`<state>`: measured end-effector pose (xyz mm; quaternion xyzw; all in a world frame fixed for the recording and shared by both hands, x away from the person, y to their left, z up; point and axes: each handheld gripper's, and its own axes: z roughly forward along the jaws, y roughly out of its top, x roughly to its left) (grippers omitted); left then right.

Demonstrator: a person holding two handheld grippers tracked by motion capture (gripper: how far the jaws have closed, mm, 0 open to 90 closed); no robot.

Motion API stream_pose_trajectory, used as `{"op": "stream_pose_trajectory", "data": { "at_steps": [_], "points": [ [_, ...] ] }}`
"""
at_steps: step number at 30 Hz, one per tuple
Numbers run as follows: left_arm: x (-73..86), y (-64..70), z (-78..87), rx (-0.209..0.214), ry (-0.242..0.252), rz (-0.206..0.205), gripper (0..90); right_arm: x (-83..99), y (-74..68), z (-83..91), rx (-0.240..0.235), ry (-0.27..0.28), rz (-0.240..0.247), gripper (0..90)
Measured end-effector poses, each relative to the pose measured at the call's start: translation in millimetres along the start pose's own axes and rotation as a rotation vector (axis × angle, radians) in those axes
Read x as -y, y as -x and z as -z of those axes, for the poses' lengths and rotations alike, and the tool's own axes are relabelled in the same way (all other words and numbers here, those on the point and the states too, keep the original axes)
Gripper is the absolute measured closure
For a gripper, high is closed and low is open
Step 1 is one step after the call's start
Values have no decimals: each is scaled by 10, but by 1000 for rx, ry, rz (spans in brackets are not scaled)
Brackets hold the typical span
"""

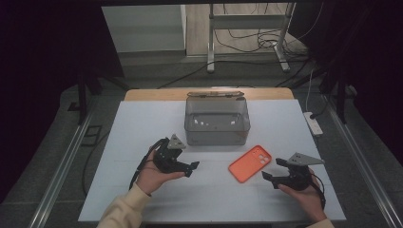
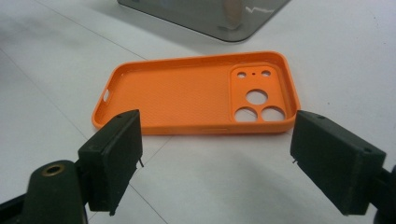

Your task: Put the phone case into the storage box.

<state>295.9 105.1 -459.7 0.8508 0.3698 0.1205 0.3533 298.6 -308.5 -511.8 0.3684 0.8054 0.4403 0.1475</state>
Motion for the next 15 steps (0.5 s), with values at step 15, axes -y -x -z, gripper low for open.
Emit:
{"op": "stream_pose_trajectory", "data": {
  "at_steps": [15],
  "points": [
    [-54,37,-73,13,-5,-21,130,-1,-2,-1,0,0,2,167]
  ]
}}
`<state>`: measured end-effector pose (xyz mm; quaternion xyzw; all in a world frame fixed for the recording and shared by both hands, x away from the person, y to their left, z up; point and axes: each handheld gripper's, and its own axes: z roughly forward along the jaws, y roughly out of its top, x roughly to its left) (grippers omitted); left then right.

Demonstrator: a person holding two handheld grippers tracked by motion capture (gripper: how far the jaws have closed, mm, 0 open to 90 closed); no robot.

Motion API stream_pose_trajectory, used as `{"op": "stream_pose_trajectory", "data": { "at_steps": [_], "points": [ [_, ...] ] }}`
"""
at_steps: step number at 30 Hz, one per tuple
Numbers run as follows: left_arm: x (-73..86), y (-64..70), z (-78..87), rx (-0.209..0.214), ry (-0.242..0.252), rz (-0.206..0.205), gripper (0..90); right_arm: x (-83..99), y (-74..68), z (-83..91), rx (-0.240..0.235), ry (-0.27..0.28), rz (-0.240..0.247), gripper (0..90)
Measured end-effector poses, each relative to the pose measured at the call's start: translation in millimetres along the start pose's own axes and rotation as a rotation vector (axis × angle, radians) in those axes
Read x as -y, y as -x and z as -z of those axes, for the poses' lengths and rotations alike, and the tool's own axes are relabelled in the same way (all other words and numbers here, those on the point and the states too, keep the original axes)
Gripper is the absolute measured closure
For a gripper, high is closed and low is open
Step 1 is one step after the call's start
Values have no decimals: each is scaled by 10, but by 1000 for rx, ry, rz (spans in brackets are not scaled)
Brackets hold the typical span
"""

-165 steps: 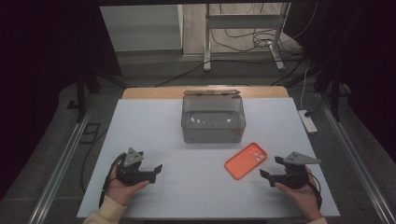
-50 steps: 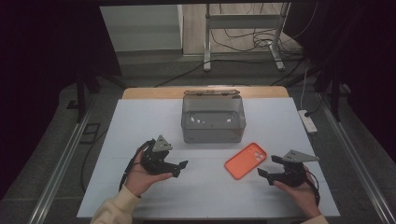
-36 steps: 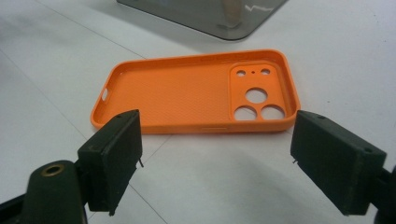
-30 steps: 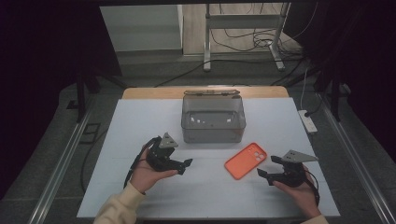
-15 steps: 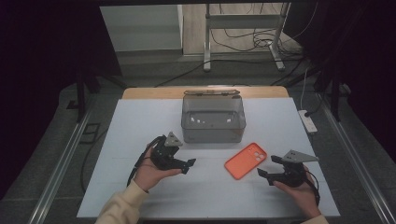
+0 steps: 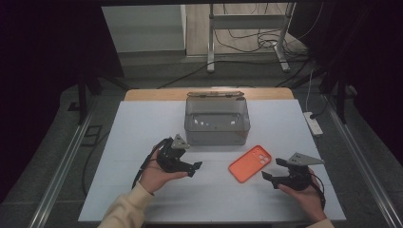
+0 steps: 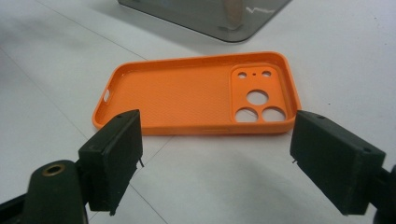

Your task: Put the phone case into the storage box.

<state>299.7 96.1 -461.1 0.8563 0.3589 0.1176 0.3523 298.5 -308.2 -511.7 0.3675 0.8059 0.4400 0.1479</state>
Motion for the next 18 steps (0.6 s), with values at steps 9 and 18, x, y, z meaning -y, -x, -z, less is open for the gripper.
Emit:
{"op": "stream_pose_trajectory", "data": {
  "at_steps": [9,18],
  "points": [
    [-44,27,-40,21,-2,-14,130,1,1,1,-1,1,0,167],
    [-101,29,-77,27,-8,-11,134,1,2,-2,1,-3,0,167]
  ]
}}
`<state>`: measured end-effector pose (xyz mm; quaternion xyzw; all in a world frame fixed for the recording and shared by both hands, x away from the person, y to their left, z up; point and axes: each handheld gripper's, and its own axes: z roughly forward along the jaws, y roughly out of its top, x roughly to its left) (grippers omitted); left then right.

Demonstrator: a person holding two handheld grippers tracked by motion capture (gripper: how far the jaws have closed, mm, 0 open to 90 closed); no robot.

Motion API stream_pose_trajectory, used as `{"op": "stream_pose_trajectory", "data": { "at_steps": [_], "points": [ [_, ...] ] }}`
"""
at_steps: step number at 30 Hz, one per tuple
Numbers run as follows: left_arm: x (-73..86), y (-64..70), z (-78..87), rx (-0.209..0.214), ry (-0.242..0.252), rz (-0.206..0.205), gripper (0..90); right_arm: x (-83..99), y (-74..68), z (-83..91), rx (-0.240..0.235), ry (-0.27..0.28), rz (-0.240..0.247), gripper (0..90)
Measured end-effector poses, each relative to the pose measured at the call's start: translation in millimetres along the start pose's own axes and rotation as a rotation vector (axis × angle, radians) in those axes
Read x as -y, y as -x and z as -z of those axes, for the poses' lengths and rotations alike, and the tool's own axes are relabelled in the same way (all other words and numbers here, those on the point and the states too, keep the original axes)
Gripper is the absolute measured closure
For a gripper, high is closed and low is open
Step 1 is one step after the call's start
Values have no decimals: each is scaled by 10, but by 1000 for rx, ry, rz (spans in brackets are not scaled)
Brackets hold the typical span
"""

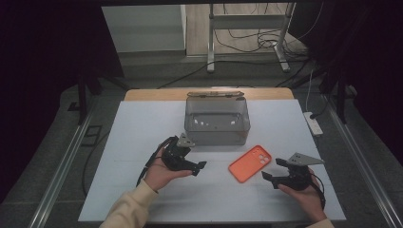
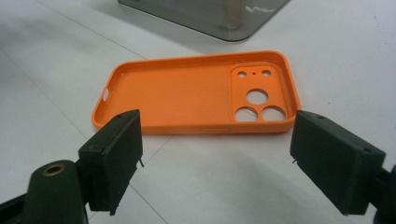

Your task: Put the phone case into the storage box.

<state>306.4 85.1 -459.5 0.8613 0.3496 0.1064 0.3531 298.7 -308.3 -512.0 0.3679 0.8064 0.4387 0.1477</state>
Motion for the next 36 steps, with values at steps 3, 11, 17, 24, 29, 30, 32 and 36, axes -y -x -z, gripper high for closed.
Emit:
{"op": "stream_pose_trajectory", "data": {
  "at_steps": [3,11,17,24,29,30,32,36],
  "points": [
    [-14,0,2,6,-4,-4,135,1,1,0,-2,3,-2,167],
    [-21,13,-30,11,-17,-13,136,0,-1,2,-3,4,-2,167],
    [-28,18,-92,13,-33,-11,136,0,1,1,-3,4,-3,167],
    [-97,46,-160,20,-41,-27,138,1,-4,0,-5,3,0,167],
    [-123,42,-181,23,-38,-25,138,4,1,-3,-5,-1,-2,167],
    [-133,44,-191,25,-42,-29,138,4,1,-3,-4,0,-1,167],
    [-142,47,-203,26,-45,-31,138,4,0,-3,-3,-2,-1,167],
    [-171,59,-226,26,-48,-38,141,3,-1,-6,0,-10,3,167]
  ]
}}
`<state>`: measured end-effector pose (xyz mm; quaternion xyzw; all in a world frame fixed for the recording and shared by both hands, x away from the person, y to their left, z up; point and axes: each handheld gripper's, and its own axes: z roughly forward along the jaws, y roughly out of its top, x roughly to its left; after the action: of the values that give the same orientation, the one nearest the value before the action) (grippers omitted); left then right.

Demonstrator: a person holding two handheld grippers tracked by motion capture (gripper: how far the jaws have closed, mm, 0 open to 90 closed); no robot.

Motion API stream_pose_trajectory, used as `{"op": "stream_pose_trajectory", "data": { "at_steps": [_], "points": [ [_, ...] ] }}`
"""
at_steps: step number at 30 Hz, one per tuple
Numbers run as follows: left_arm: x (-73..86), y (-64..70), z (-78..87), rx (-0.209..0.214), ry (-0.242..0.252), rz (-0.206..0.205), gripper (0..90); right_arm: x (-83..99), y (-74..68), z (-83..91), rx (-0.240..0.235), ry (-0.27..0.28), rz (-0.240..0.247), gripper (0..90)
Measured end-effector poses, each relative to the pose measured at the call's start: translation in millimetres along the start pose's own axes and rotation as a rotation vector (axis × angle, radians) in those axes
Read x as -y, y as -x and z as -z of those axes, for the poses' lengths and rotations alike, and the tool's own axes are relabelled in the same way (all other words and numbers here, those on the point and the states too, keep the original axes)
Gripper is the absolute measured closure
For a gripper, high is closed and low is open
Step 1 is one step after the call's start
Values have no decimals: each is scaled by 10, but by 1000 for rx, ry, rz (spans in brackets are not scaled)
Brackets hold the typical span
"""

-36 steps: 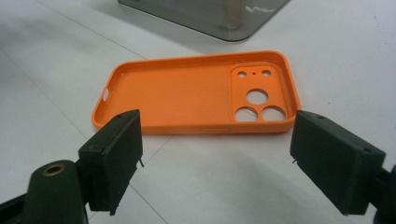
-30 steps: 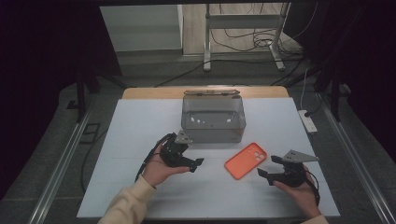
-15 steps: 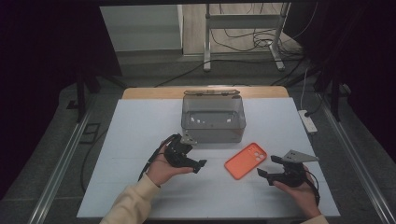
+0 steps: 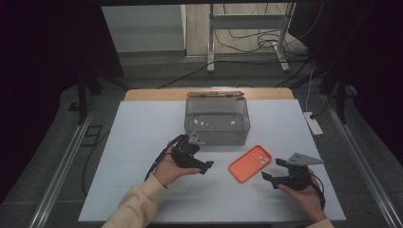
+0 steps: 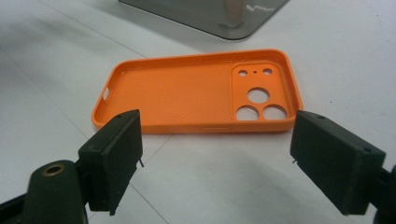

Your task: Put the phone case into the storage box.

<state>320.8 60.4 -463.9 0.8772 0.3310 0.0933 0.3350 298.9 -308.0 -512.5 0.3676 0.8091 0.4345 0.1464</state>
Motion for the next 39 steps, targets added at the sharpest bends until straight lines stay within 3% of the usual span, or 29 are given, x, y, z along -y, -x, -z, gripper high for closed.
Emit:
{"op": "stream_pose_trajectory", "data": {
  "at_steps": [39],
  "points": [
    [-313,93,-265,16,-45,-74,150,7,2,-2,-4,1,-7,167]
  ]
}}
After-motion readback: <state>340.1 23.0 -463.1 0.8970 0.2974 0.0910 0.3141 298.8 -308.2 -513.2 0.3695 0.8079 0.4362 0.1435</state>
